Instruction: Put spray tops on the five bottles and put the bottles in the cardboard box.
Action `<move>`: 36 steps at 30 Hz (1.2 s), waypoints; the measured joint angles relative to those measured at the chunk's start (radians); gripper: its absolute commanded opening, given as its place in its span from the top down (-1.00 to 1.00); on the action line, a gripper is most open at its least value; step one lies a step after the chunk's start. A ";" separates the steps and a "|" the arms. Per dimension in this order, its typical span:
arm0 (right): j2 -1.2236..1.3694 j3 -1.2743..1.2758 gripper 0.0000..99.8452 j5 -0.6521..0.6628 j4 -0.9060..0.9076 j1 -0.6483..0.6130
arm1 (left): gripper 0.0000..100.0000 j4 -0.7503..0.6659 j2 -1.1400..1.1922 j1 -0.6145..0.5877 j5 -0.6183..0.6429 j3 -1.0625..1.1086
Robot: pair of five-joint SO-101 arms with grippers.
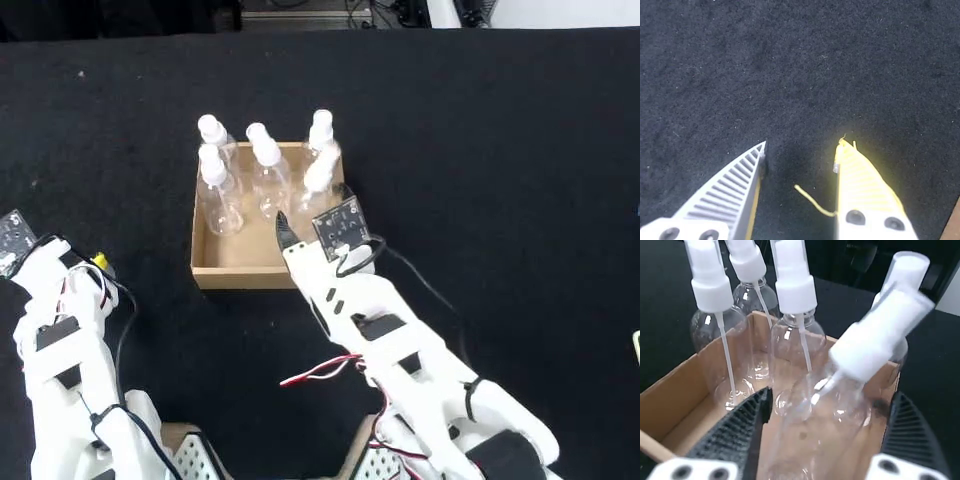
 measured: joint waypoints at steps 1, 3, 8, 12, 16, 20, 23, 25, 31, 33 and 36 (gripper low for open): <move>-0.002 0.000 0.39 0.000 0.000 0.000 | 0.60 0.000 0.000 0.000 0.000 0.000; -0.005 0.000 0.39 0.000 0.000 0.000 | 0.60 0.000 0.000 0.000 0.000 0.000; -0.006 0.000 0.39 0.000 0.000 0.000 | 0.60 0.000 0.000 0.000 0.000 0.000; -0.006 0.000 0.39 0.000 0.000 0.000 | 0.60 0.000 0.000 0.000 0.000 0.000; -0.006 0.000 0.39 0.002 0.000 0.017 | 0.60 0.000 0.000 0.000 0.000 0.000; -0.112 0.000 0.39 -0.032 0.063 0.098 | 0.60 0.000 0.000 0.000 0.000 0.000; -0.242 -0.044 0.39 -0.075 0.264 0.152 | 0.60 0.000 0.000 0.000 0.000 0.000; -0.344 -0.120 0.39 -0.087 0.476 0.163 | 0.60 0.000 0.000 0.000 0.000 0.000; -0.491 -0.368 0.39 -0.206 0.999 0.170 | 0.60 0.000 0.000 0.000 0.000 0.000; -0.471 -0.417 0.39 -0.278 1.053 0.170 | 0.60 0.000 0.000 0.000 0.000 0.000; -0.381 -0.463 0.39 -0.381 1.068 0.170 | 0.60 0.000 0.000 0.000 0.000 0.000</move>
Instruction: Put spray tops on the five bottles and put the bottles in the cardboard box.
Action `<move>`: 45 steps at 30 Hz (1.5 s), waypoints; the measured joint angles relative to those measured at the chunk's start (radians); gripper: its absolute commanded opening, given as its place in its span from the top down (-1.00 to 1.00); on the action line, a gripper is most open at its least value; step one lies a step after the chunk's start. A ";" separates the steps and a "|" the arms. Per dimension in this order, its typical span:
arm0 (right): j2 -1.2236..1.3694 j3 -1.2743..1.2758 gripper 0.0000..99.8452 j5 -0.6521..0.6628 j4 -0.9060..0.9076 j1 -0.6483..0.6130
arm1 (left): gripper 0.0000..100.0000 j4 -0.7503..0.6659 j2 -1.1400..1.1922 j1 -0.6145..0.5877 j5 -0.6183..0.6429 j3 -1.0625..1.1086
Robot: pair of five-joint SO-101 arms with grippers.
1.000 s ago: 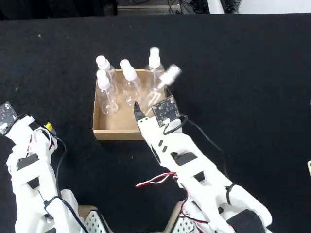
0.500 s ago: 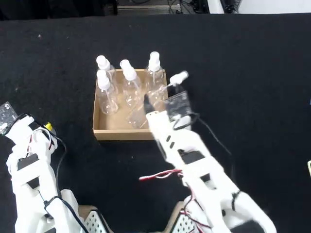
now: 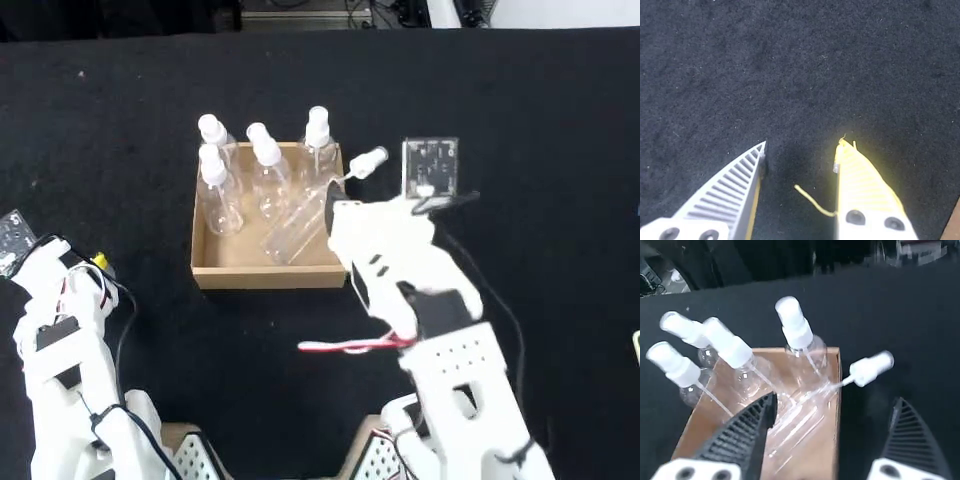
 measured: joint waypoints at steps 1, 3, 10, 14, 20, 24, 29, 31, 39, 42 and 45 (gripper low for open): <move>0.038 -0.011 0.39 -0.034 0.000 -0.009 | 0.60 0.000 0.000 0.000 0.000 0.000; 0.117 -0.028 0.38 -0.095 0.000 -0.048 | 0.60 0.000 0.000 0.000 0.000 0.000; 0.293 -0.080 0.38 -0.215 0.000 -0.170 | 0.60 0.000 0.000 0.000 0.000 0.000; 0.402 -0.120 0.38 -0.264 -0.015 -0.176 | 0.60 0.000 0.000 0.000 0.000 0.000; 0.552 -0.196 0.38 -0.292 -0.028 -0.180 | 0.60 0.000 0.000 0.000 0.000 0.000; 0.615 -0.229 0.38 -0.368 -0.028 -0.180 | 0.60 0.000 0.000 0.000 0.000 0.000; 0.697 -0.276 0.38 -0.436 -0.028 -0.180 | 0.60 0.000 0.000 0.000 0.000 0.000; 0.729 -0.298 0.38 -0.453 -0.028 -0.180 | 0.60 0.000 0.000 0.000 0.000 0.000; 0.865 -0.371 0.39 -0.471 -0.028 -0.180 | 0.60 0.000 0.000 0.000 0.000 0.000; 0.890 -0.371 0.39 -0.471 -0.028 -0.180 | 0.60 0.000 0.000 0.000 0.000 0.000; 0.893 -0.371 0.39 -0.471 -0.028 -0.180 | 0.60 0.000 0.000 0.000 0.000 0.000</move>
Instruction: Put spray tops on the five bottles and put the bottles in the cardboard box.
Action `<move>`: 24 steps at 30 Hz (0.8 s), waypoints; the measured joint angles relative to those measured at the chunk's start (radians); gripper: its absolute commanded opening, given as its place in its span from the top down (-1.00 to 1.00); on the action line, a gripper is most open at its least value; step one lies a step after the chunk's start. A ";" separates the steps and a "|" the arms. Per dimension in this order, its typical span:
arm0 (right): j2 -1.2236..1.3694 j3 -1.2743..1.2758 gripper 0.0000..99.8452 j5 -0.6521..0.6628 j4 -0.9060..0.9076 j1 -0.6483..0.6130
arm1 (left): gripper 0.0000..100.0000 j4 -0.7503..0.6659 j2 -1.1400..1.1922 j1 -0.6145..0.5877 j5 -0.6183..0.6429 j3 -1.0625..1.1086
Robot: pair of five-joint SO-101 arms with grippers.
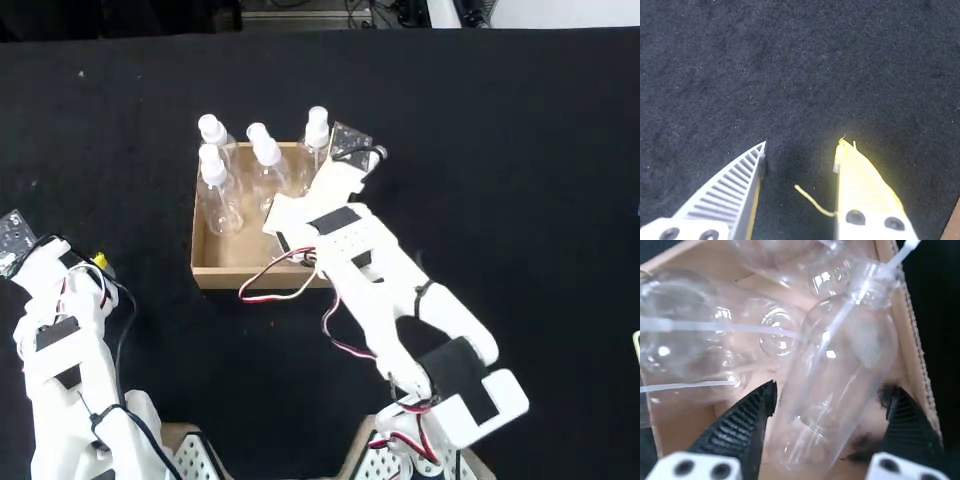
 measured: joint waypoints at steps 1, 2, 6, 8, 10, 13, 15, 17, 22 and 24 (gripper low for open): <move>0.000 0.000 0.40 0.000 0.000 0.000 | 0.60 0.000 0.000 0.000 0.000 0.000; 0.000 0.000 0.43 0.000 0.000 0.000 | 0.60 0.000 0.000 0.000 0.000 0.000; 0.000 0.000 0.66 0.000 0.000 0.000 | 0.60 0.000 0.000 0.000 0.000 0.000; 0.000 0.000 0.76 -0.002 0.000 0.000 | 0.60 0.000 0.000 0.000 0.000 0.000; 0.000 0.000 0.83 -0.002 0.000 0.000 | 0.60 0.000 0.000 0.000 0.000 0.000; 0.000 0.000 0.84 -0.002 0.000 0.000 | 0.60 0.000 0.000 0.000 0.000 0.000; 0.000 0.000 0.84 -0.002 0.000 0.000 | 0.60 0.000 0.000 0.000 0.000 0.000; 0.000 0.000 0.84 -0.002 0.000 0.000 | 0.60 0.000 0.000 0.000 0.000 0.000; 0.000 0.000 0.84 -0.002 0.000 0.009 | 0.60 0.000 0.000 0.000 0.000 0.000; 0.000 0.000 0.84 -0.002 0.000 0.029 | 0.60 0.000 0.000 0.000 0.000 0.000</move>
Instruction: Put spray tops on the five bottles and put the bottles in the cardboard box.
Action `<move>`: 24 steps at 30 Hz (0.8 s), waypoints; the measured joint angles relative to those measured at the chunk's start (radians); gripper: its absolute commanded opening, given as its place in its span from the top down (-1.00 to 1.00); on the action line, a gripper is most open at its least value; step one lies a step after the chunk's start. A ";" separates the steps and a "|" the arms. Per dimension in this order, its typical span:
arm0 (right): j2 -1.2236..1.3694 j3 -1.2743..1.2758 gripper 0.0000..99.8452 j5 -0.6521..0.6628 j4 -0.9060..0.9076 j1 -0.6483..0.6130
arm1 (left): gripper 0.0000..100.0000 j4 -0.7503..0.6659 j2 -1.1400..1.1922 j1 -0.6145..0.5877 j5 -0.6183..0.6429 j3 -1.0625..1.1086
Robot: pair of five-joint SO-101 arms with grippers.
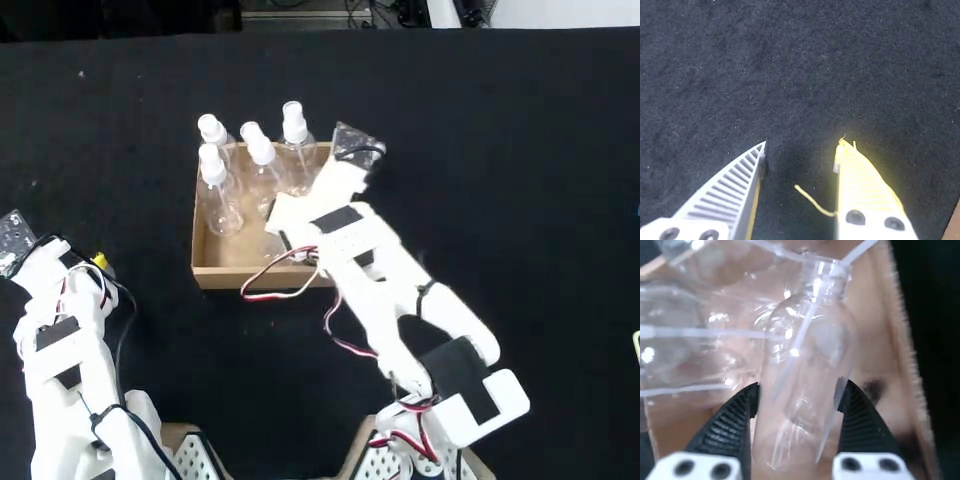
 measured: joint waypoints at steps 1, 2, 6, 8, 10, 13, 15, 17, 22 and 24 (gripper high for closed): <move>-0.002 0.000 0.84 0.000 0.000 0.008 | 0.60 0.000 0.000 0.000 0.000 0.000; -0.005 0.005 0.84 0.000 0.000 0.015 | 0.60 0.000 0.000 0.000 0.000 0.000; -0.086 0.054 0.84 0.000 0.000 0.020 | 0.60 0.000 0.000 0.000 0.000 0.000; -0.130 0.074 0.84 0.000 0.000 0.021 | 0.60 0.000 0.000 0.000 0.000 0.000; -0.169 0.098 0.84 0.000 0.000 0.026 | 0.60 0.000 0.000 0.000 0.000 0.000; -0.218 0.123 0.84 0.000 0.000 0.025 | 0.60 0.000 0.000 0.000 0.000 0.000; -0.244 0.135 0.84 0.000 0.000 0.026 | 0.60 0.000 0.000 0.000 0.000 0.000; -0.262 0.141 0.84 0.000 0.000 0.049 | 0.60 0.000 0.000 0.000 0.000 0.000; -0.331 0.150 0.84 0.005 0.037 0.114 | 0.60 0.000 0.000 0.000 0.000 0.000; -0.364 0.150 0.84 0.031 0.063 0.140 | 0.60 0.000 0.000 0.000 0.000 0.000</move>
